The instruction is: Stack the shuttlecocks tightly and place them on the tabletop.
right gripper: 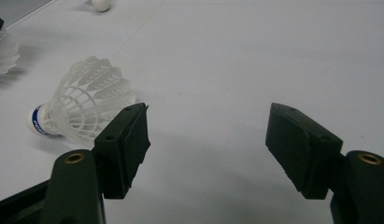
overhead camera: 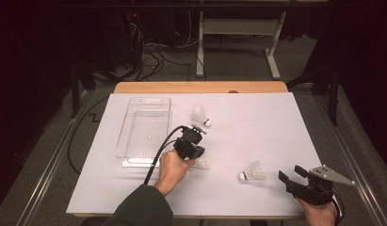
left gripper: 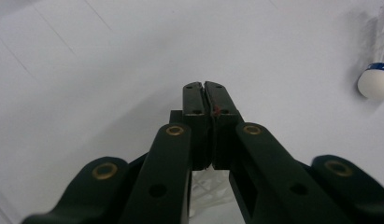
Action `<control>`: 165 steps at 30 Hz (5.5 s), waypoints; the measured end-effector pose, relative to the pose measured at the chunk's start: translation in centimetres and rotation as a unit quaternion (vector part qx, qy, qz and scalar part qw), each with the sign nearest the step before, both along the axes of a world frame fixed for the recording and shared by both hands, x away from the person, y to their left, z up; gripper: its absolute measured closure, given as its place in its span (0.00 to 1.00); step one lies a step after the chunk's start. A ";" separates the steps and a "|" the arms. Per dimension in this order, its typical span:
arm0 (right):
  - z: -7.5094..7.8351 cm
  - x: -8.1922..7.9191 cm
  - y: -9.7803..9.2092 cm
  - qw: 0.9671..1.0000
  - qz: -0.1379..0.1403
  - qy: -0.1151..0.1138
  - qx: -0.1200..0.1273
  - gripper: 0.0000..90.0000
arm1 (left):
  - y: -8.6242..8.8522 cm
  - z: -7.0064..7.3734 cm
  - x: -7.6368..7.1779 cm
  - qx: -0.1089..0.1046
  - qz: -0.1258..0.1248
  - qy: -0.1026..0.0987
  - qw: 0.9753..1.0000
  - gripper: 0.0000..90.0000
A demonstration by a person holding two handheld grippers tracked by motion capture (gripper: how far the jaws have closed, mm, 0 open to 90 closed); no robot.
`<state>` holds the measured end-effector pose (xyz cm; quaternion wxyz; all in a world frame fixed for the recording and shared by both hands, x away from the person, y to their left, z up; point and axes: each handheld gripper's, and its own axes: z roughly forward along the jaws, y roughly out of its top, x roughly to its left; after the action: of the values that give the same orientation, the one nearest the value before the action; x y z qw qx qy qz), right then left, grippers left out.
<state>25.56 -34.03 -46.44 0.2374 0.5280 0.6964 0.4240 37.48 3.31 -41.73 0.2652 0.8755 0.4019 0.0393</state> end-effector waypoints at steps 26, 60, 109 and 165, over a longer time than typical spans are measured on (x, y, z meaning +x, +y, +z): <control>-0.1 0.1 0.0 1.000 0.001 0.003 0.002 0.34 | 1.2 1.9 3.3 0.012 -0.012 -0.041 0.999 0.98; -0.1 0.2 0.1 1.000 0.008 0.005 0.002 0.34 | -0.8 0.4 8.0 0.047 -0.029 -0.072 0.996 0.98; -0.2 0.3 0.1 1.000 0.012 0.008 0.004 0.34 | -3.5 -1.0 9.1 0.030 -0.021 -0.063 0.997 0.86; -0.2 0.3 0.1 1.000 0.012 0.010 0.004 0.34 | -3.2 -0.3 8.9 0.012 -0.010 -0.062 0.998 0.62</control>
<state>25.85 -33.94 -46.68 0.2227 0.5246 0.7036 0.4243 46.43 0.15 -42.07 0.2792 0.8786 0.3754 0.0959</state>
